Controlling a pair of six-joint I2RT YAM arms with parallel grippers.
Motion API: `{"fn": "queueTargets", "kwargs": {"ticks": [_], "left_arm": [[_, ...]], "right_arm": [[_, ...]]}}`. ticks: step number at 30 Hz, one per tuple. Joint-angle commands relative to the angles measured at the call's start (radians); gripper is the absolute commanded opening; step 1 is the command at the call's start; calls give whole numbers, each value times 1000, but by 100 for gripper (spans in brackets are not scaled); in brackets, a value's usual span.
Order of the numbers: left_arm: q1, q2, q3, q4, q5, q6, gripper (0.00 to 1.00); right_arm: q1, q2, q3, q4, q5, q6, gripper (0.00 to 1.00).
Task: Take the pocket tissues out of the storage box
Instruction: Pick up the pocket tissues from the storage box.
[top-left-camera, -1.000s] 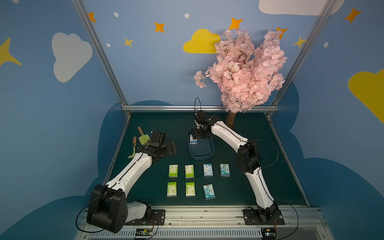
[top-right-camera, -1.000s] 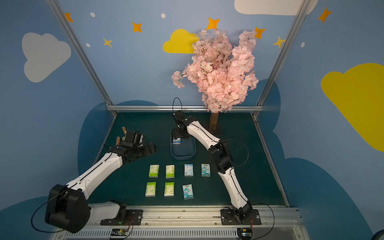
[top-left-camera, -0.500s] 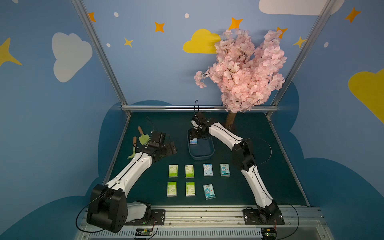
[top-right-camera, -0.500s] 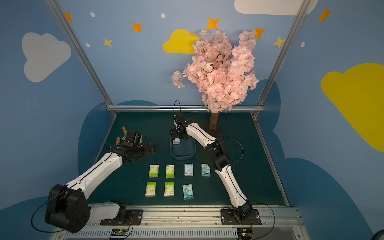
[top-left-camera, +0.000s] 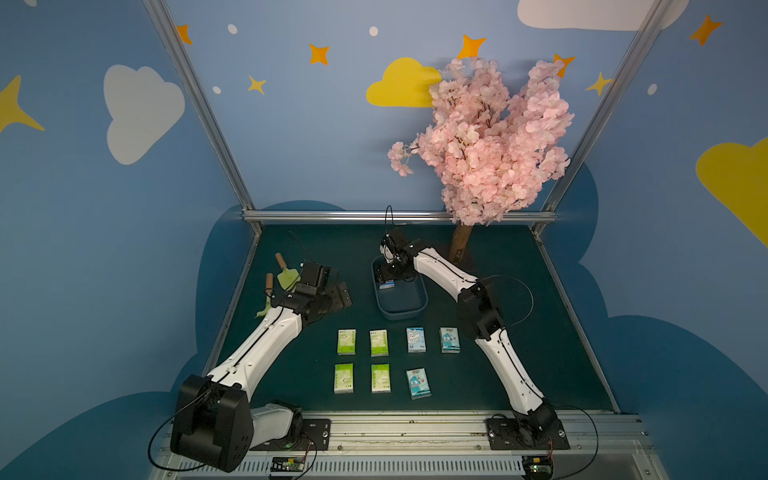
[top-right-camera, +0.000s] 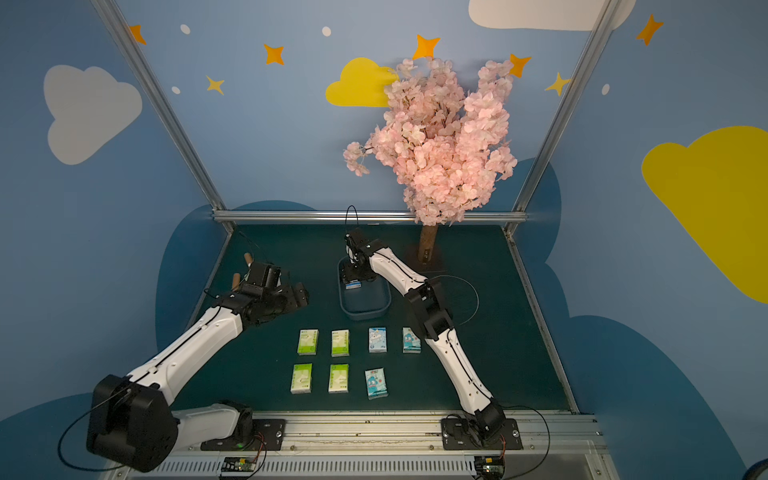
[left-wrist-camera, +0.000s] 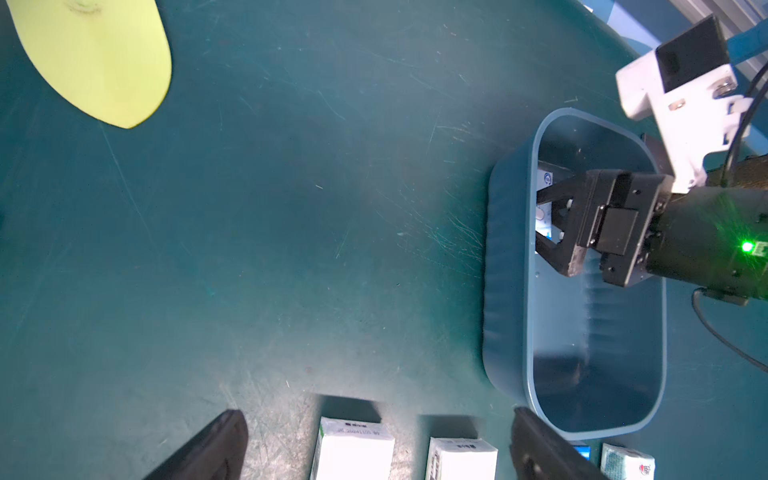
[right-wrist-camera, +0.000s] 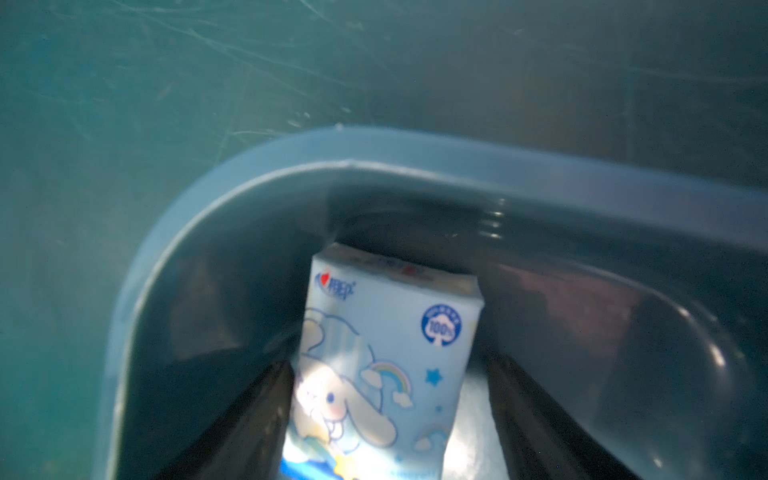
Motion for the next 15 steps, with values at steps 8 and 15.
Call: {"fn": "queueTargets", "kwargs": {"ticks": [8,15], "left_arm": [[3,11,15,-21,-7,-7,100],[3,23,24,-20,-1,-8,100]], "right_arm": [[1,9,29,-94,140,-103,77],[2,32,38,-94,118,-114,67]]}}
